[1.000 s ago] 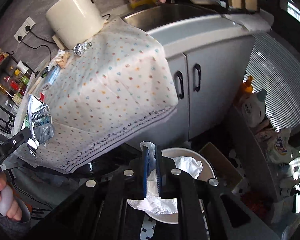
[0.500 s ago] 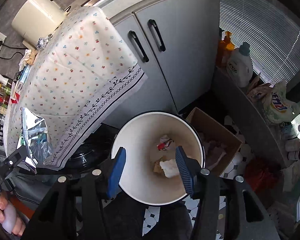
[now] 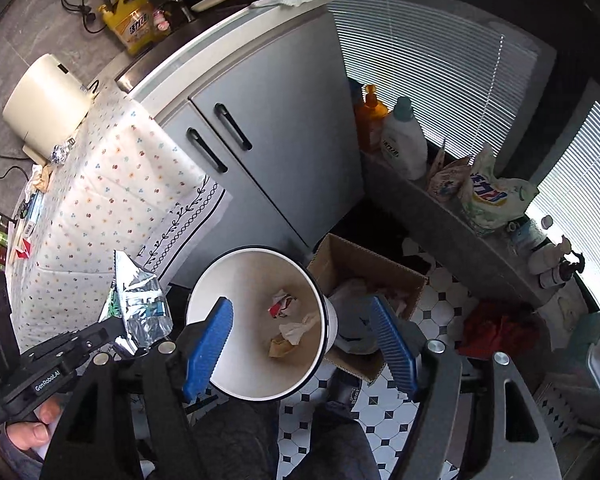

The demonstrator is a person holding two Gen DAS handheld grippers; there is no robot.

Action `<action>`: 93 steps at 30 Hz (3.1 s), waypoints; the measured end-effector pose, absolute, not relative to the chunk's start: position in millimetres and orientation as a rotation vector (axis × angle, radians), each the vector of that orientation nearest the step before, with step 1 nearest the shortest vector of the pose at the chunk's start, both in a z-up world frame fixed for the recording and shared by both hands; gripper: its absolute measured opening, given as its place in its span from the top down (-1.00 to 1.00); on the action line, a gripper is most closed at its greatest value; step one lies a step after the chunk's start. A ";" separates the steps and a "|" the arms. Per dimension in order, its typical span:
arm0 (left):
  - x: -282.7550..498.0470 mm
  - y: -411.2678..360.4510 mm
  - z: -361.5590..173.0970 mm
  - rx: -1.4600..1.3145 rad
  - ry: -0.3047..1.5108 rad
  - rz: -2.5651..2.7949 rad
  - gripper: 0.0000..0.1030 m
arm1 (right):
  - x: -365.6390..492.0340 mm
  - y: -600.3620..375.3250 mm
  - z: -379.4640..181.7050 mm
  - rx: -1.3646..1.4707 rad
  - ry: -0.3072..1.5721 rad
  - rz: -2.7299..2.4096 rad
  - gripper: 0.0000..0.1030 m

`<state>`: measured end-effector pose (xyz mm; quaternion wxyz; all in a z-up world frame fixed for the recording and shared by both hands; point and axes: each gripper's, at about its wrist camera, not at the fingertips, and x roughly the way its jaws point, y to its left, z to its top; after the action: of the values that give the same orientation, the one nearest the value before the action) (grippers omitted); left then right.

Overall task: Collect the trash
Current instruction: 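Open the right tool to drop the tissue while the left tool drops the foil wrapper, then move both tools back up to the cloth, then grasp the red folded paper with the left tool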

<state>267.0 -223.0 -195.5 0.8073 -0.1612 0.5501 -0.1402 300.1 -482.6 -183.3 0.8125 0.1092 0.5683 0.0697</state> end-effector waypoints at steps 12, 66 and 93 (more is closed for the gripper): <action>270.7 -211.2 -194.0 -0.383 1.191 -0.295 -0.45 | 295.1 -487.4 -174.2 0.248 1.193 0.130 -0.38; 176.7 170.4 -59.8 -0.563 0.688 0.315 -0.88 | 364.7 -64.1 -56.8 -0.054 0.980 0.715 -0.85; 287.4 179.8 -149.3 -0.450 0.911 0.168 -0.51 | 400.5 -25.8 -85.6 -0.054 1.032 0.532 -0.80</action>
<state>287.4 179.8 -149.3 0.8702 -0.2154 0.4358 0.0806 400.5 -25.8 -85.6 0.8358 -0.0256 0.4876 0.2511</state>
